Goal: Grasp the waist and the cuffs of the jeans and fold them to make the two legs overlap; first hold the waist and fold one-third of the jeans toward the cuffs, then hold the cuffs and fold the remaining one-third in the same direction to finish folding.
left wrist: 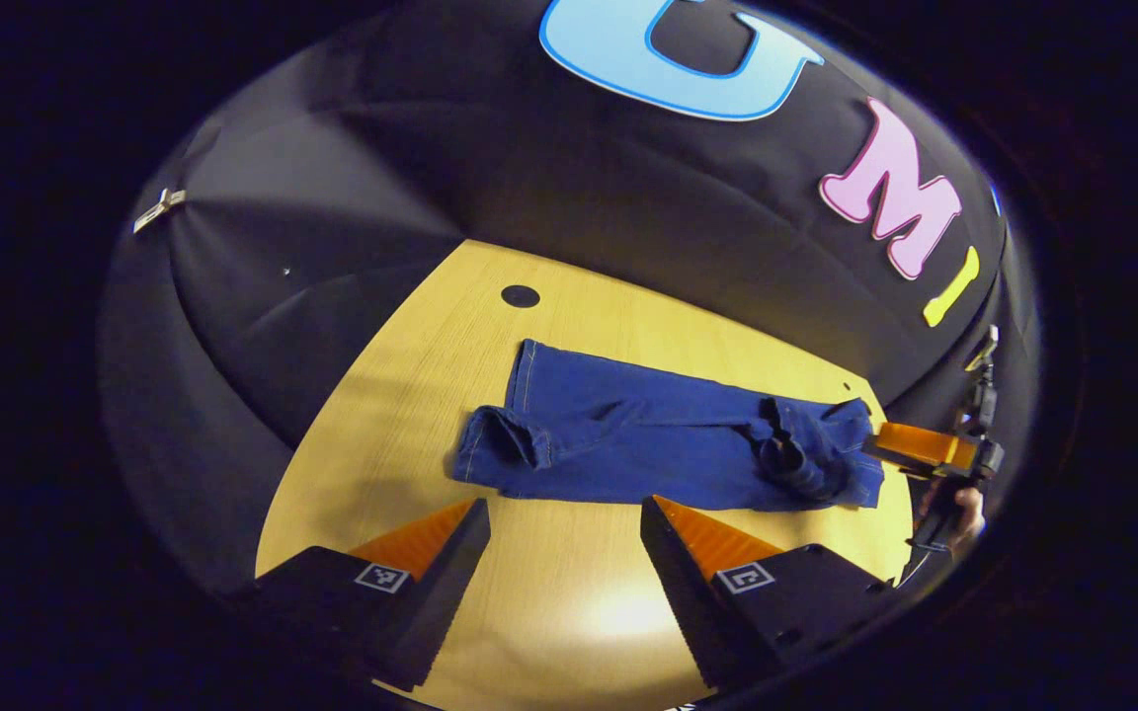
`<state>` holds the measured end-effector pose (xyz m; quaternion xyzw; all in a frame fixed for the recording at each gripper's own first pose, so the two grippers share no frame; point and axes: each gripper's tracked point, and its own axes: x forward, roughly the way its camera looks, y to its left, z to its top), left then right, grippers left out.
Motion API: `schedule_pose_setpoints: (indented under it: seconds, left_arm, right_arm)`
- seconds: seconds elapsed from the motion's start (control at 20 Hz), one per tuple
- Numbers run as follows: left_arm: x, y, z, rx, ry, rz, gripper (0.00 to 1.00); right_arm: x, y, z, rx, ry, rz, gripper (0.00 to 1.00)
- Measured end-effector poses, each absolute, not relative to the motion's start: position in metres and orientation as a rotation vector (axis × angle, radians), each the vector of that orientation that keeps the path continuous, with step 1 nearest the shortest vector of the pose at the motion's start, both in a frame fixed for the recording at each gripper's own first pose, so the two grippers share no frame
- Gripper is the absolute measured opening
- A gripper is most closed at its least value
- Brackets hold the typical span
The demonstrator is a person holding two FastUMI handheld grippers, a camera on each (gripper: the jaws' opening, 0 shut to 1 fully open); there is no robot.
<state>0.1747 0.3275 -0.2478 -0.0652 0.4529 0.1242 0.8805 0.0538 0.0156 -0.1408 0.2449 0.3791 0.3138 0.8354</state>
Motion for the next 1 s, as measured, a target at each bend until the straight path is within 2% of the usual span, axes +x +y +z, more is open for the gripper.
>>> schedule_pose_setpoints:
  seconds: [0.15,0.45,0.7,0.75,0.85,0.9,0.95,1.0]
  left_arm:
    - [0.193,0.351,-0.282,-0.045,1.095,0.316,0.97]
    - [0.21,0.37,-0.332,-0.104,1.31,0.45,0.97]
    - [0.208,0.363,-0.333,0.079,1.457,0.422,1.0]
    - [0.212,0.352,-0.339,0.026,1.464,0.385,0.94]
    - [0.218,0.344,-0.339,0.019,1.441,0.387,0.51]
    - [0.218,0.342,-0.337,0.028,1.433,0.393,0.44]
    - [0.219,0.342,-0.336,0.031,1.438,0.394,0.22]
    - [0.217,0.338,-0.336,0.024,1.446,0.382,0.19]
  right_arm:
    - [0.049,-0.021,-0.113,0.582,0.761,0.63,0.98]
    - [0.052,-0.111,-0.116,0.587,0.735,0.488,0.97]
    - [0.057,-0.142,-0.12,0.645,0.728,0.416,0.97]
    - [0.057,-0.145,-0.119,0.645,0.726,0.413,0.97]
    - [0.056,-0.149,-0.113,0.649,0.716,0.413,0.97]
    - [0.056,-0.152,-0.11,0.652,0.707,0.414,0.97]
    - [0.057,-0.156,-0.108,0.651,0.702,0.41,0.97]
    - [0.056,-0.16,-0.106,0.648,0.697,0.407,0.97]
